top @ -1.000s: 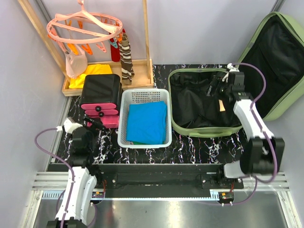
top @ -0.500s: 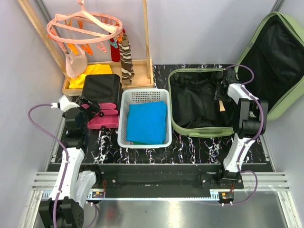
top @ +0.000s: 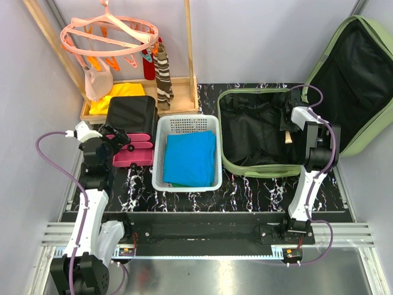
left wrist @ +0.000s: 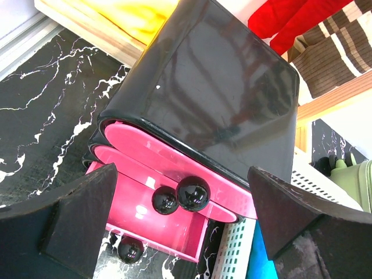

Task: Open, take out, and arrange the luggage
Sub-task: Pick up the object with the right arm, then pass the object from the right arm to the left

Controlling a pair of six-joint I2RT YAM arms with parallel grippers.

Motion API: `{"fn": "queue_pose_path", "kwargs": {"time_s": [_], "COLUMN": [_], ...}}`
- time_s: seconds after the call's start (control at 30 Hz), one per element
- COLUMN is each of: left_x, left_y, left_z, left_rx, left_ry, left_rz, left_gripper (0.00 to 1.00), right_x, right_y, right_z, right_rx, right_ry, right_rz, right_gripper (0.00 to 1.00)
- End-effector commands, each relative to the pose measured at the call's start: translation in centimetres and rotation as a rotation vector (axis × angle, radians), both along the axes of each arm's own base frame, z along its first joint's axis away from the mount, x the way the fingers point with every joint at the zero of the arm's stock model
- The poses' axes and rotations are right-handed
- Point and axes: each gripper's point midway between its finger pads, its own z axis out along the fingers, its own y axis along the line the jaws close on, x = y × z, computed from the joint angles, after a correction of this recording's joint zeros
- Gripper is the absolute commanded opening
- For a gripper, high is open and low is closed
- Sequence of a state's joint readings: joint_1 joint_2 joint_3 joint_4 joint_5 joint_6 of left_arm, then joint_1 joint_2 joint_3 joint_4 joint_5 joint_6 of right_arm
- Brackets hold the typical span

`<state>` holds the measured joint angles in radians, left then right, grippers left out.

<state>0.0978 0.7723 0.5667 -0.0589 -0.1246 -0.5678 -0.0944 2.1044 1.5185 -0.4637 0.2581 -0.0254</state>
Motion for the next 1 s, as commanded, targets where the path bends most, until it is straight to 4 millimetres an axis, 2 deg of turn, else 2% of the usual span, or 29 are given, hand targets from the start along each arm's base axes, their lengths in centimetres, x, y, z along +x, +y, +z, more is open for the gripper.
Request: {"fn": "queue_pose_path", "kwargs": {"time_s": [0.0, 0.03, 0.13, 0.17, 0.23, 0.27, 0.33, 0.37, 0.4, 0.43, 0.47, 0.5, 0.53, 0.57, 0.6, 0.63, 0.67, 0.73, 0.77, 0.8, 0.87, 0.9, 0.97], "left_x": [0.3, 0.4, 0.5, 0.5, 0.6, 0.6, 0.6, 0.6, 0.5, 0.5, 0.4, 0.3, 0.1, 0.0, -0.3, -0.8, -1.1, -2.4, -2.8, -3.1, -4.0, -4.2, -4.4], "left_y": [-0.3, -0.3, -0.3, -0.3, -0.4, -0.5, -1.3, -2.1, -3.1, -4.3, -5.2, -6.6, -8.7, -10.1, -11.7, -14.0, -15.4, -19.2, -20.4, -21.4, -23.2, -23.6, -24.0], "left_z": [3.1, 3.3, 4.7, 5.0, 6.3, 6.7, 8.4, 8.8, 9.6, 9.9, 10.1, 10.5, 10.8, 10.9, 10.6, 11.4, 11.4, 11.9, 11.3, 12.0, 12.0, 12.8, 13.0], "left_rx": [0.024, 0.031, 0.072, 0.087, 0.130, 0.142, 0.169, 0.175, 0.185, 0.182, 0.176, 0.155, 0.137, 0.120, 0.074, 0.046, 0.010, -0.084, -0.124, -0.138, -0.204, -0.225, -0.272], "left_ry": [-0.076, -0.080, -0.100, -0.100, -0.100, -0.101, -0.135, -0.149, -0.167, -0.180, -0.189, -0.204, -0.222, -0.234, -0.238, -0.283, -0.299, -0.354, -0.348, -0.387, -0.390, -0.429, -0.442], "left_rz": [-0.032, -0.040, -0.057, -0.060, -0.082, -0.095, -0.147, -0.185, -0.235, -0.280, -0.314, -0.372, -0.440, -0.487, -0.544, -0.620, -0.668, -0.797, -0.835, -0.864, -0.923, -0.937, -0.947], "left_gripper": [0.99, 0.99, 0.99, 0.99, 0.99, 0.99, 0.98, 0.97, 0.96, 0.95, 0.95, 0.95, 0.94, 0.94, 0.94, 0.94, 0.94, 0.94, 0.94, 0.94, 0.94, 0.94, 0.94], "right_x": [0.8, 0.7, 0.9, 1.1, 0.9, 1.0, 0.8, 0.5, 0.4, -0.3, -0.6, -1.3, -2.5, -3.3, -4.6, -5.7, -7.1, -9.7, -11.6, -13.1, -15.5, -16.0, -17.4], "right_y": [-0.1, 0.2, 1.4, 1.7, 2.9, 3.4, 5.5, 6.5, 8.2, 10.3, 11.8, 14.4, 17.0, 18.7, 21.5, 23.0, 25.5, 28.8, 31.3, 32.8, 35.3, 35.8, 37.1], "right_z": [0.0, 0.1, 2.0, 3.8, 5.7, 8.5, 11.0, 14.2, 15.3, 18.6, 19.9, 20.8, 23.3, 24.2, 25.1, 26.8, 27.3, 28.4, 29.7, 28.9, 28.6, 27.9, 27.1], "right_rx": [0.016, 0.030, 0.085, 0.096, 0.142, 0.151, 0.190, 0.198, 0.242, 0.286, 0.330, 0.446, 0.514, 0.585, 0.734, 0.792, 0.859, 0.977, 1.027, 1.083, 1.129, 1.126, 1.140], "right_ry": [-0.009, -0.011, -0.048, -0.086, -0.128, -0.189, -0.258, -0.337, -0.386, -0.471, -0.517, -0.563, -0.627, -0.657, -0.686, -0.728, -0.734, -0.766, -0.796, -0.762, -0.736, -0.719, -0.683], "right_rz": [0.025, 0.029, 0.069, 0.077, 0.105, 0.119, 0.163, 0.192, 0.251, 0.294, 0.341, 0.420, 0.495, 0.548, 0.632, 0.691, 0.753, 0.858, 0.981, 1.021, 1.128, 1.143, 1.180], "right_gripper": [0.27, 0.24, 0.16, 0.12, 0.09, 0.09, 0.09, 0.09, 0.09, 0.09, 0.09, 0.09, 0.09, 0.09, 0.09, 0.09, 0.09, 0.09, 0.09, 0.10, 0.11, 0.11, 0.11]}}
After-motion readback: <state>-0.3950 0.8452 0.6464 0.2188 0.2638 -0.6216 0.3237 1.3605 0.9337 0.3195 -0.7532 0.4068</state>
